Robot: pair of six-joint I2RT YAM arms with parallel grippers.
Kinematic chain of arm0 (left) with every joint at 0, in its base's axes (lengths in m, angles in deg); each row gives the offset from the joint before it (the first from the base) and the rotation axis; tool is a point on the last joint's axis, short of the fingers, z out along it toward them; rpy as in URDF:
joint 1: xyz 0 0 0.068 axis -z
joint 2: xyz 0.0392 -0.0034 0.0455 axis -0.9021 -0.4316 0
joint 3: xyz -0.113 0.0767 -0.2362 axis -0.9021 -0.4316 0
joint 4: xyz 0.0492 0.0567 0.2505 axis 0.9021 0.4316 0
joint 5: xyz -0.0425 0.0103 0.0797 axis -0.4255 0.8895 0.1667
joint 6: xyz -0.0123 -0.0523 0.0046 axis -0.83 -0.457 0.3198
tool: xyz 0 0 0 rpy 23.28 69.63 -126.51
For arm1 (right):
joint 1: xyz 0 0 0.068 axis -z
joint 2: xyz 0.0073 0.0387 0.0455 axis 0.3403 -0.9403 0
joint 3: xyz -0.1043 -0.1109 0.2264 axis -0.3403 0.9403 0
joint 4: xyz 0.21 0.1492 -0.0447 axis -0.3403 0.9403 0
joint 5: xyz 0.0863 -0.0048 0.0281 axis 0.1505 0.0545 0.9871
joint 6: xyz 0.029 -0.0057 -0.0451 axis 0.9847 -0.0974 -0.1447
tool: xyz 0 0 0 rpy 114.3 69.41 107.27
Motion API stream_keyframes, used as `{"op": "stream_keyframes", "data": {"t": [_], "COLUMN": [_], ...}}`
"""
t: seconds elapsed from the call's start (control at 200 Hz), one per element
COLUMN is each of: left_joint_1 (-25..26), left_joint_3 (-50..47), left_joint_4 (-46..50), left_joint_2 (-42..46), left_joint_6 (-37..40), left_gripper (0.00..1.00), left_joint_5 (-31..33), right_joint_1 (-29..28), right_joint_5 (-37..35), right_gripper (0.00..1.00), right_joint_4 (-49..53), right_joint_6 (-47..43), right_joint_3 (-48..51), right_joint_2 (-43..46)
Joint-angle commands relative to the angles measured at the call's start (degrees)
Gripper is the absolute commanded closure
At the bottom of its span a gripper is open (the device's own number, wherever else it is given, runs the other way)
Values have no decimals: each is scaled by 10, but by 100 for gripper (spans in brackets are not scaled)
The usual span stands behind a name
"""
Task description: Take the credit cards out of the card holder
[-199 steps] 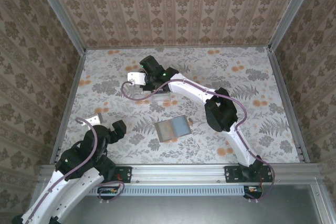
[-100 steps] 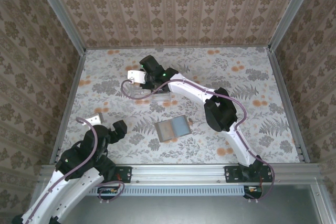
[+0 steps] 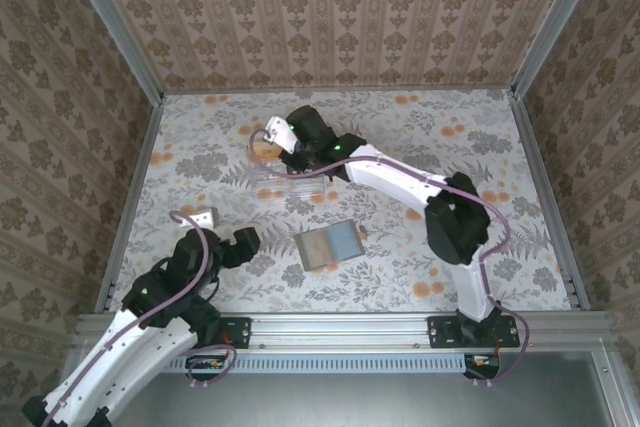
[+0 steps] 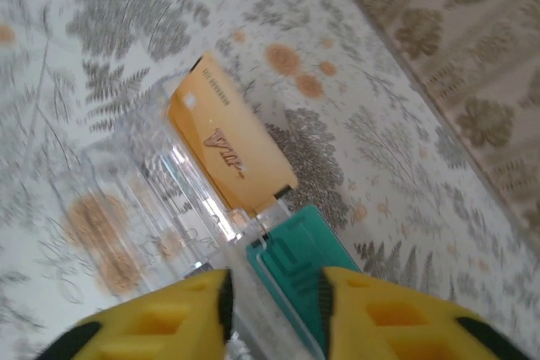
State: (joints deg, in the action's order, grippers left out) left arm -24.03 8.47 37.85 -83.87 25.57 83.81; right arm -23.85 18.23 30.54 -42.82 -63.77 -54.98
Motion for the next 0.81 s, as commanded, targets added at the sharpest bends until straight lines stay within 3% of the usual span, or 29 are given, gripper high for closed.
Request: {"op": "stream_keyframes", "data": {"t": [0.0, 0.27, 0.49, 0.69, 0.8], "left_joint_1": [-5, 4, 79, 101, 101], "left_joint_3": [-27, -93, -103, -92, -74], "left_joint_4": [-81, -236, -315, -401, -426], "left_joint_2": [-21, -96, -185, -303, -364], "left_joint_6": [-20, -95, -128, -136, -127], "left_gripper": [14, 41, 46, 53, 55], "left_joint_5": [-59, -142, -98, -106, -121], "right_joint_1": [2, 1, 2, 2, 2], "right_joint_5": [-22, 24, 59, 71, 74], "right_gripper": [71, 71, 71, 71, 72], "right_joint_4": [44, -15, -44, -123, -149], "right_joint_6": [195, 354, 442, 502, 515], "right_joint_3": [43, 295, 459, 592, 617], "right_joint_2": [66, 223, 300, 311, 293]}}
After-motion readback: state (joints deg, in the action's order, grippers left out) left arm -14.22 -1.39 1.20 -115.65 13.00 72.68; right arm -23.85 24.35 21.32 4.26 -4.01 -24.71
